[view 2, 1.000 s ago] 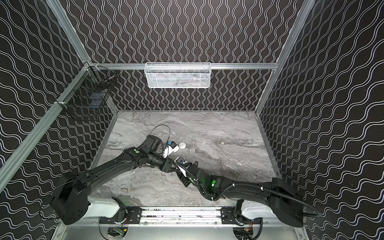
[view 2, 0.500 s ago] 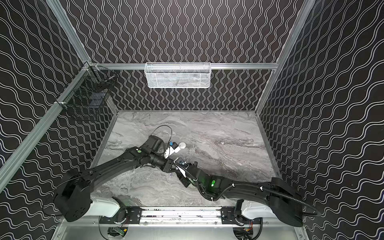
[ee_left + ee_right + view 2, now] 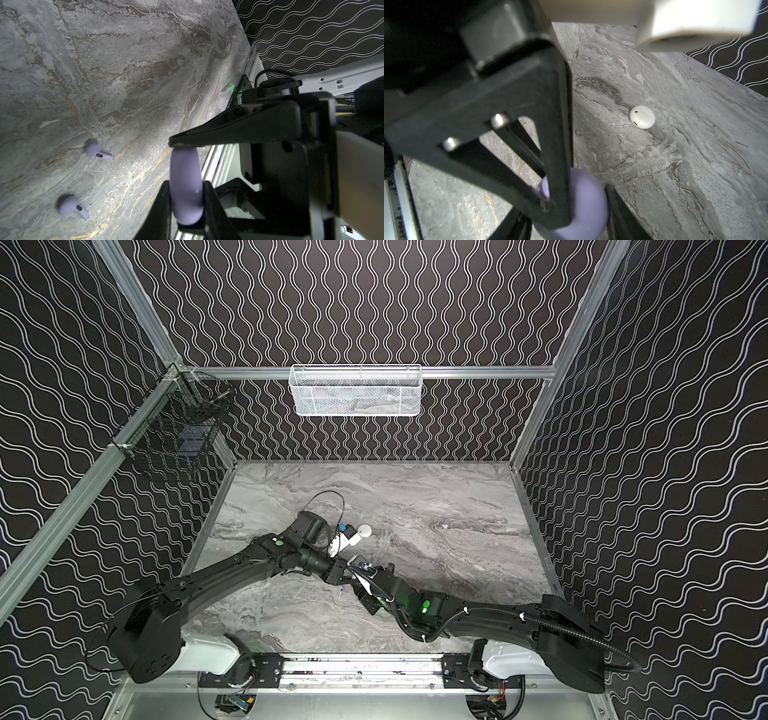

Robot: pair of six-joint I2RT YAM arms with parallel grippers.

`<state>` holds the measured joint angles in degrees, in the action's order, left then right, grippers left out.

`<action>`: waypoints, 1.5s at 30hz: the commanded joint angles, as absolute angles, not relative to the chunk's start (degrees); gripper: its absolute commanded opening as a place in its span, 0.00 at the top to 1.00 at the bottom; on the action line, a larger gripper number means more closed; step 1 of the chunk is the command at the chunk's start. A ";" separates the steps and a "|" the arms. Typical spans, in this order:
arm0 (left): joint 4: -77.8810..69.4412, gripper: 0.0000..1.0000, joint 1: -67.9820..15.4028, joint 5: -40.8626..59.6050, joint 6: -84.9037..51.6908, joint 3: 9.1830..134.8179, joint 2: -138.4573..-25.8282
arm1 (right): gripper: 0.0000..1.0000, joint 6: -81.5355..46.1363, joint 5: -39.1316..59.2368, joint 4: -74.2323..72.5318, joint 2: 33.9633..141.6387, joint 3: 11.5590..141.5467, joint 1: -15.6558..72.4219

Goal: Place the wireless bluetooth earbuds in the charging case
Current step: 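Close the left gripper on the lavender case held by the right gripper, then open the right gripper and draw it back from the lavender case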

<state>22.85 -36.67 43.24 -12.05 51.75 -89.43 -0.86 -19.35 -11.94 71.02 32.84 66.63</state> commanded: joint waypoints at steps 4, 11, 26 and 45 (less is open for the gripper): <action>19.14 0.85 -36.96 48.19 -12.44 50.64 -88.73 | 0.61 -1.19 -21.22 -13.44 70.78 33.32 66.62; 19.39 0.90 -36.91 46.51 -11.56 50.86 -87.16 | 0.28 -2.13 -23.19 -13.09 69.54 33.22 66.45; 12.81 0.94 -36.83 44.59 -16.21 49.46 -84.47 | 0.21 -9.30 -20.19 -8.27 55.40 29.01 63.45; -0.09 0.95 -36.83 44.85 -23.37 44.40 -80.96 | 0.24 -19.05 -0.37 -2.11 46.30 28.30 49.67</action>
<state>5.91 -36.82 44.27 -21.08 45.12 -81.41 -17.17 -4.73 -1.72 46.92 28.93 50.52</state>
